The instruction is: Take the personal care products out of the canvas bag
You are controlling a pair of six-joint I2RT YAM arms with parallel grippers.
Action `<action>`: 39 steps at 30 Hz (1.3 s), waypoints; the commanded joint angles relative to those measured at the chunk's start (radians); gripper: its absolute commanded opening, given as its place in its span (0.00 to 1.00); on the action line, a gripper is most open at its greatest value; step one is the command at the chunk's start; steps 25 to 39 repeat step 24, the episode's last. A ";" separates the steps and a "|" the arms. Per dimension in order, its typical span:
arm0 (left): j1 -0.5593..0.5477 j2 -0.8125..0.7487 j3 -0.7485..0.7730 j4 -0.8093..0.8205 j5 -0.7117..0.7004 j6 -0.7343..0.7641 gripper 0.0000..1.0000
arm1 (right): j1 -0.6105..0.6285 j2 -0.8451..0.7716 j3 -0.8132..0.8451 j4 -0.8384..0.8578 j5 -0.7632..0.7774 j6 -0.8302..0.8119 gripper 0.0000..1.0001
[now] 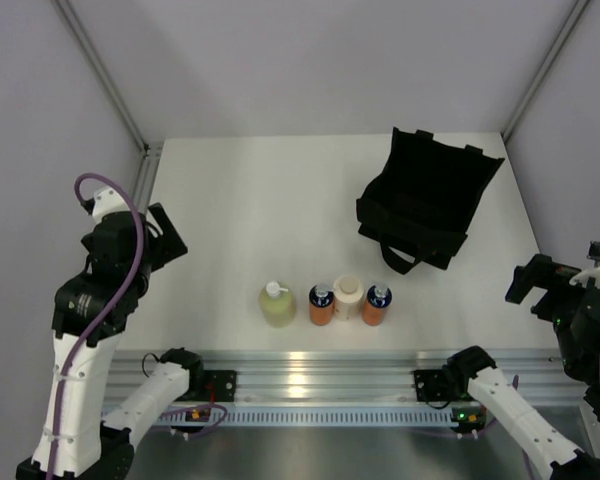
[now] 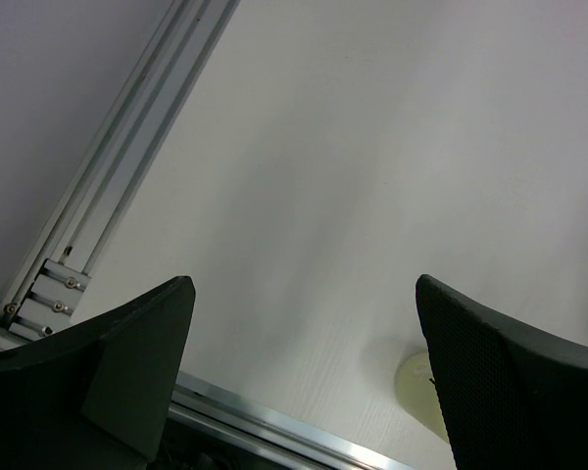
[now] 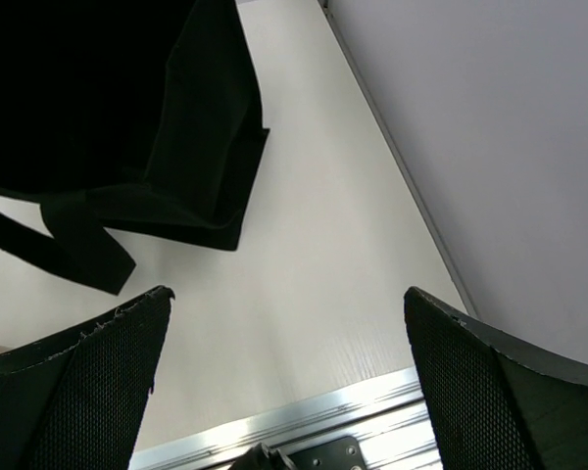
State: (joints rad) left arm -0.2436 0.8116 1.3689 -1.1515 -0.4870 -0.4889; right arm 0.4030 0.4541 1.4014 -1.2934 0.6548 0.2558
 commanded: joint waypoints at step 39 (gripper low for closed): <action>0.004 -0.008 -0.034 0.159 0.038 0.062 0.99 | -0.013 0.090 -0.073 0.164 -0.009 0.007 1.00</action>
